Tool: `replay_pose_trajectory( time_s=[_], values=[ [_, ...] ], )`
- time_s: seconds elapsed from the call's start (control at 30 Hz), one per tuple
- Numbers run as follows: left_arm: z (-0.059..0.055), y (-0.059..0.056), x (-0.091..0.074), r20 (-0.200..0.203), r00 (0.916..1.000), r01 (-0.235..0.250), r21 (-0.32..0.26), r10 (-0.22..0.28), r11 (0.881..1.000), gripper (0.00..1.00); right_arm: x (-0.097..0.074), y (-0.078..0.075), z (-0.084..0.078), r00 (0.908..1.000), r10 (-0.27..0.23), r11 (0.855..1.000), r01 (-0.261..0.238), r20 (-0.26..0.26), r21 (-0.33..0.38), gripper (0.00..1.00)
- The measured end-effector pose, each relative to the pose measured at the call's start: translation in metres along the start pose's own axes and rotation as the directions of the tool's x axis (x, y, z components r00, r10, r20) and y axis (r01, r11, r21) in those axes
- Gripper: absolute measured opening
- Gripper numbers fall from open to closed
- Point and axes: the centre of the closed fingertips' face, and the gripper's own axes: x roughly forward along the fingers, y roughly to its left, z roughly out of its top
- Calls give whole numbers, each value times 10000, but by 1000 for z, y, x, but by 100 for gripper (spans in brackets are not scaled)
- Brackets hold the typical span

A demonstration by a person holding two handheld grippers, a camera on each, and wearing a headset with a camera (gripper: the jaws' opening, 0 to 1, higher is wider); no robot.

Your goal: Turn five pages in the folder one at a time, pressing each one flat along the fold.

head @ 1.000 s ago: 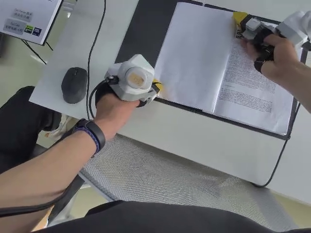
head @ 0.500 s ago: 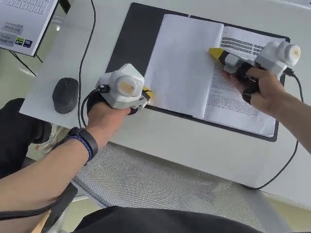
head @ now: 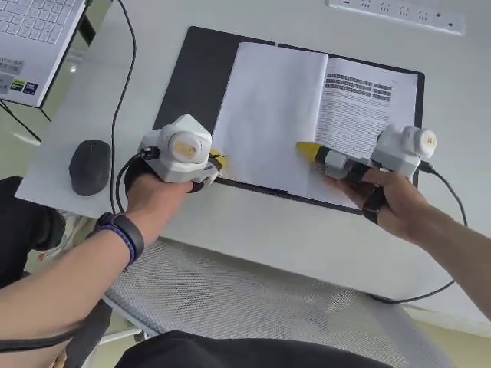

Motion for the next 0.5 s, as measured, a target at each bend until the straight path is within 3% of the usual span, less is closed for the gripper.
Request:
replay_pose_trajectory(
  time_s=[0.17,0.5],
  values=[
    [-1,0,1,16,10000,8,-5,-8,10000,0,-7,15,-18,9999,-77,9996,75,77,255,0],
    [-1,-1,0,77,10000,28,-79,-27,10000,0,-18,22,-43,9998,-171,9988,175,-87,447,0]
  ],
)
